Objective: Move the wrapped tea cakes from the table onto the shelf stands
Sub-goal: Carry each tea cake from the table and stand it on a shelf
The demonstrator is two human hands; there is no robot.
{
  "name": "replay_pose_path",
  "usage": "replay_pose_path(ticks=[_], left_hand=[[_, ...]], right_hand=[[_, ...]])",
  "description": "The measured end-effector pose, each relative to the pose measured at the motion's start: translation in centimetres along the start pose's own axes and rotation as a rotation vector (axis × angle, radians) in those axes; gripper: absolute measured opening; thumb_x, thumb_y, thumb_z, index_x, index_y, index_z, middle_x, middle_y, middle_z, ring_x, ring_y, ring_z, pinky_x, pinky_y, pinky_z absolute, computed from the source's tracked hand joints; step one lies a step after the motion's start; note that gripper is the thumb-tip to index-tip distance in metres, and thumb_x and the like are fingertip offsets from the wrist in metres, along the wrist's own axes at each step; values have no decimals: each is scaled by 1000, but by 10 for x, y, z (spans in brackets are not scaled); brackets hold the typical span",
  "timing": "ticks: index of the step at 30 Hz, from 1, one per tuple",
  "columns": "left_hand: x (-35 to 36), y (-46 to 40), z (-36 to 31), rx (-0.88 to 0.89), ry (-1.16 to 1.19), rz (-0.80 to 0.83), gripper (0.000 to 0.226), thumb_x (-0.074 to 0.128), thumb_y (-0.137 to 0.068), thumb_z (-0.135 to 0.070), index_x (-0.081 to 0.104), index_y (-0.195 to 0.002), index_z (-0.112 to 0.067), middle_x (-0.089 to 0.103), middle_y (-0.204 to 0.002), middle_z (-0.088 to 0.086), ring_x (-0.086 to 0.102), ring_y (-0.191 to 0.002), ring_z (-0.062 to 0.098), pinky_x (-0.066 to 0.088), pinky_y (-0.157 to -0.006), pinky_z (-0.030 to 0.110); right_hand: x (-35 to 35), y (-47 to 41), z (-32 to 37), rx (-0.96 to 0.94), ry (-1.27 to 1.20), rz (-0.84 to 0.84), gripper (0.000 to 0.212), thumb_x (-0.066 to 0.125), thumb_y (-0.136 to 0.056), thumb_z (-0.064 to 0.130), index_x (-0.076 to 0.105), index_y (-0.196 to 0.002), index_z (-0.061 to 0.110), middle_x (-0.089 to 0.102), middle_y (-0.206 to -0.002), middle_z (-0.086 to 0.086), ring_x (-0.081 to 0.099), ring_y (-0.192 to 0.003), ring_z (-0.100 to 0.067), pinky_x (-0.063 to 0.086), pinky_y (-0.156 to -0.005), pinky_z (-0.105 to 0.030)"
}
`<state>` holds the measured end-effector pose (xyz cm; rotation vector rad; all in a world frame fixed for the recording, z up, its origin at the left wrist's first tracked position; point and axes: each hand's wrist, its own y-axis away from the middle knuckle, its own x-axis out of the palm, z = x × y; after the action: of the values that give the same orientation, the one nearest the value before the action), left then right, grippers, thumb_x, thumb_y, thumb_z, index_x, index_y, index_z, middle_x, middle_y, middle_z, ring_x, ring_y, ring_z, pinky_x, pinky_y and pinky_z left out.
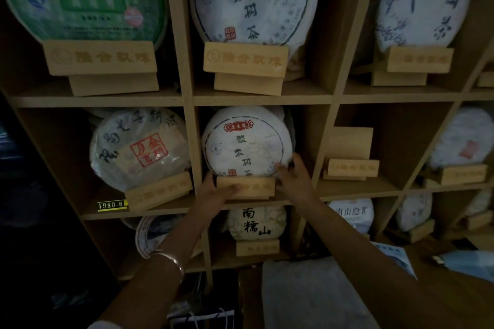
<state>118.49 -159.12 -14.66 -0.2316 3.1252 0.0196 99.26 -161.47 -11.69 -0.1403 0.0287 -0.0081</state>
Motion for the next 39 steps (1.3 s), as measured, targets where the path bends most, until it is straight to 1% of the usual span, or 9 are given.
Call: replay_pose_path(ticks=[5, 12, 16, 19, 20, 22, 30, 35, 39], left_hand=[[5, 6, 0, -12, -47, -73, 68, 79, -81, -20, 44, -139, -17, 59, -127, 1, 57, -115, 19, 48, -96, 33], [7, 13, -3, -58, -151, -109, 53, 71, -89, -24, 51, -135, -10, 60, -130, 7, 57, -117, 24, 48, -98, 36], [2, 19, -5, -182, -404, -60, 56, 65, -92, -31, 44, -138, -5, 54, -133, 10, 53, -123, 31, 47, -99, 38], [-4, 26, -6, -217, -523, 11, 20, 62, -91, -22, 64, -96, -3, 62, -96, 11, 61, -94, 26, 47, -81, 31], [-5, 29, -7, -226, -569, 38, 22, 61, -91, -18, 59, -73, -6, 58, -78, 9, 58, -78, 22, 43, -72, 29], [-3, 34, -12, -238, -720, 85, 36, 60, -91, -19, 46, -59, -12, 46, -64, 5, 49, -66, 19, 34, -63, 27], [56, 51, -46, -87, -1063, 405, 39, 61, -92, -31, 40, -62, -18, 42, -69, -3, 41, -62, 8, 31, -51, 22], [123, 77, -57, 186, -1077, 637, 32, 56, -95, -14, 44, -66, -20, 50, -75, -1, 56, -74, 13, 40, -57, 18], [201, 127, -60, 291, -1156, 858, 24, 55, -98, -22, 67, -108, -4, 67, -114, 13, 61, -112, 27, 48, -81, 25]], right_hand=[[3, -2, -9, 12, 40, -29, 46, 53, -101, 22, 38, -143, 16, 53, -141, -11, 54, -127, -25, 48, -104, -50], [-1, -3, -15, 92, 32, -90, 52, 58, -97, 31, 39, -141, 11, 59, -128, -13, 62, -112, -25, 52, -98, -49], [-10, 2, -13, 112, 94, -81, 49, 58, -98, 32, 42, -138, 10, 63, -114, -9, 64, -97, -20, 56, -90, -42], [-26, 18, -16, 97, 211, -36, 40, 58, -98, 27, 48, -132, 9, 64, -100, 1, 62, -94, -17, 54, -80, -29], [-33, 25, -17, 85, 255, -23, 37, 58, -98, 25, 50, -130, 9, 62, -94, 5, 62, -91, -15, 51, -73, -22], [-46, 37, -15, 71, 342, -18, 34, 57, -99, 20, 51, -130, 8, 64, -97, 3, 61, -88, -15, 47, -67, -17], [-107, 81, 16, -49, 642, -108, 26, 52, -97, -3, 56, -123, -9, 64, -118, -26, 60, -110, -37, 35, -78, -14], [-165, 153, 40, 29, 790, -237, 46, 55, -99, 13, 41, -141, 2, 61, -126, -20, 59, -115, -36, 45, -91, -36], [-229, 262, 52, 200, 938, -422, 46, 58, -97, 12, 41, -137, -2, 64, -120, -23, 61, -111, -35, 44, -87, -36]])
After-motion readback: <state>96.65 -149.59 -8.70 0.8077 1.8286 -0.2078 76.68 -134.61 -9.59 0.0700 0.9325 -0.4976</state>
